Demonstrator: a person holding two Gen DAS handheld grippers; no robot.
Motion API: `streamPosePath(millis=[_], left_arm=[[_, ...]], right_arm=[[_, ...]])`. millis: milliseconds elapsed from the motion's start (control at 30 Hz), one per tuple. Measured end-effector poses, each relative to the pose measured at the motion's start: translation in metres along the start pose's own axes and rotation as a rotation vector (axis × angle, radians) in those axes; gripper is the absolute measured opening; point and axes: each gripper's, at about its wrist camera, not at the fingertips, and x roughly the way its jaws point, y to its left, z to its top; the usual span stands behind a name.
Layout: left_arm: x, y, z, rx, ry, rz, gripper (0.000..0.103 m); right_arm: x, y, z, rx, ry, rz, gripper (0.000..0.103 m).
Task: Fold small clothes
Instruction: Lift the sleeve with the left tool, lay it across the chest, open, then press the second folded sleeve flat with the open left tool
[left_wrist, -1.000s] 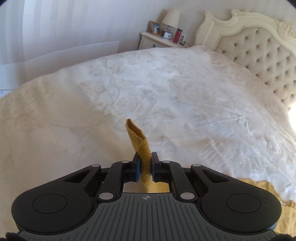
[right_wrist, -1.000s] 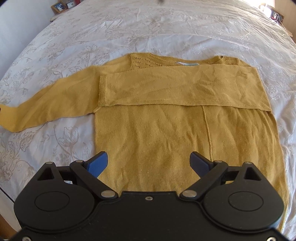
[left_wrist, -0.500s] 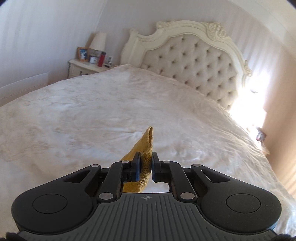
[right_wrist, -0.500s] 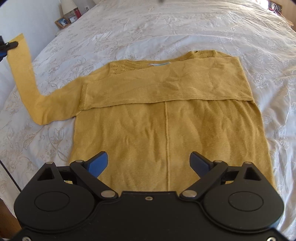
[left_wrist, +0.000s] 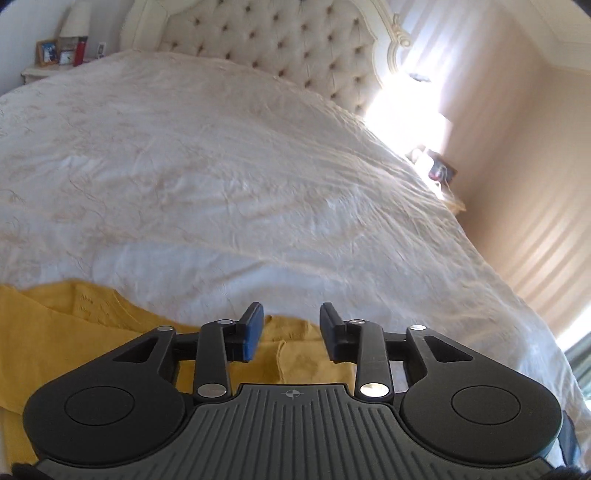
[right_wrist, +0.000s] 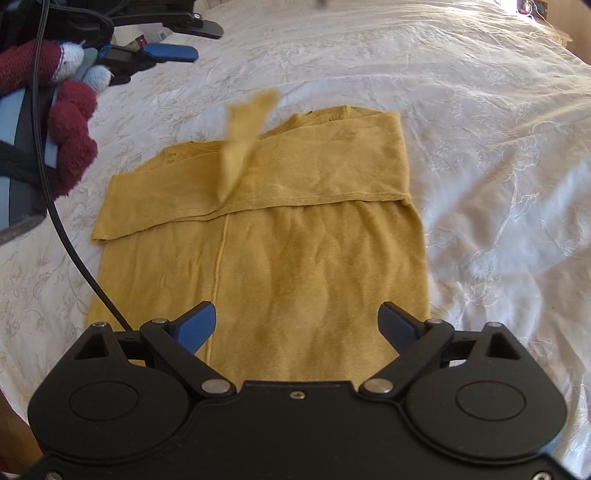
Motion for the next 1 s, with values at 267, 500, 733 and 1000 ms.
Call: streamPosePath(millis=[267, 500, 733, 1000], left_arm=[[-0.015, 0.038, -0.052, 0.122, 0.079, 0.166, 0.055], [-0.035, 0.119, -0.088, 0.057, 0.223, 0.379, 0.055], [-0.031, 0.175, -0.109, -0.027, 0.321, 0.503, 0.06], [-0.02, 0.183, -0.121, -0.076, 0.293, 0.421, 0.1]], right_arm=[[0.011, -0.017, 0.018, 0.008, -0.025, -0.006, 0.092], [0.037, -0.013, 0.07, -0.032, -0.059, 0.023, 0.072], [0.085, -0.011, 0.119, -0.069, -0.035, 0.007, 0.067], [0.138, -0.012, 0.134, -0.087, 0.086, 0.03, 0.067]])
